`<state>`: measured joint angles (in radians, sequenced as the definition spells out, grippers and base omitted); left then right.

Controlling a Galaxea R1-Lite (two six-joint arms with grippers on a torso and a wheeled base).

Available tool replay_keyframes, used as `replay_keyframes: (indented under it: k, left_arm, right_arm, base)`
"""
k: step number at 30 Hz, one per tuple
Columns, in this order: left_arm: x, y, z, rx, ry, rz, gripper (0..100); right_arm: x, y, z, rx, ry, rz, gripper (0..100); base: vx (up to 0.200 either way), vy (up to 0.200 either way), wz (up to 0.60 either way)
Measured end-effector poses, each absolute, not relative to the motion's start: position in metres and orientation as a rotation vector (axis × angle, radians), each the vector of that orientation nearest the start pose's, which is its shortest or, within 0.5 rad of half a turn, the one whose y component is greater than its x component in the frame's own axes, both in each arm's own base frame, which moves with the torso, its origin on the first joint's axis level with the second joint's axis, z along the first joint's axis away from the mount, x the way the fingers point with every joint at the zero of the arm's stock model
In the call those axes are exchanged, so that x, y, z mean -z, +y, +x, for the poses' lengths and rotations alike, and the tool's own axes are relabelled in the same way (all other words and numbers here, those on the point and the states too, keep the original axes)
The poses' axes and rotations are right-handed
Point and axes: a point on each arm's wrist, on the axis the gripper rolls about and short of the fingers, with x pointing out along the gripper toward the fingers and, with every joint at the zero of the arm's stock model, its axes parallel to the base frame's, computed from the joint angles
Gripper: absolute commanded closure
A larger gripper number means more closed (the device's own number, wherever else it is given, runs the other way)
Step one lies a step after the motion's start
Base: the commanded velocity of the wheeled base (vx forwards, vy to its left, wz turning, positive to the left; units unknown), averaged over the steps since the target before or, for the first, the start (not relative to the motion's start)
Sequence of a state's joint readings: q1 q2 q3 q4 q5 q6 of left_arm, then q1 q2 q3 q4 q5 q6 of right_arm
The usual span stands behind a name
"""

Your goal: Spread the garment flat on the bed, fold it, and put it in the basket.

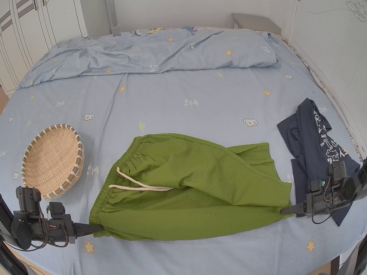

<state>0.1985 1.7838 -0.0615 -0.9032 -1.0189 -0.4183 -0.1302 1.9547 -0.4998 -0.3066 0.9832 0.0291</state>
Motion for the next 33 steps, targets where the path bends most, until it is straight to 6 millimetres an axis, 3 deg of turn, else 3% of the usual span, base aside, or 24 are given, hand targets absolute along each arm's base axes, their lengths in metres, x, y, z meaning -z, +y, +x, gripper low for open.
replay_keyframes:
  k: [8,18,33]
  left_arm:
    - [-0.045,0.016,0.162,0.583,0.933,-0.919,100]
    - [-0.046,0.018,0.147,0.581,0.982,-0.870,100]
    - [-0.042,0.030,0.126,0.506,1.110,-0.746,100]
  right_arm:
    - [-0.041,-0.001,0.214,-0.732,1.056,0.611,100]
    - [-0.032,0.012,0.167,-0.663,1.179,0.528,100]
    - [-0.021,0.014,0.152,-0.639,1.202,0.495,100]
  base:
    - [0.000,0.000,0.00]
    - [0.000,0.000,0.00]
    - [0.000,0.000,0.00]
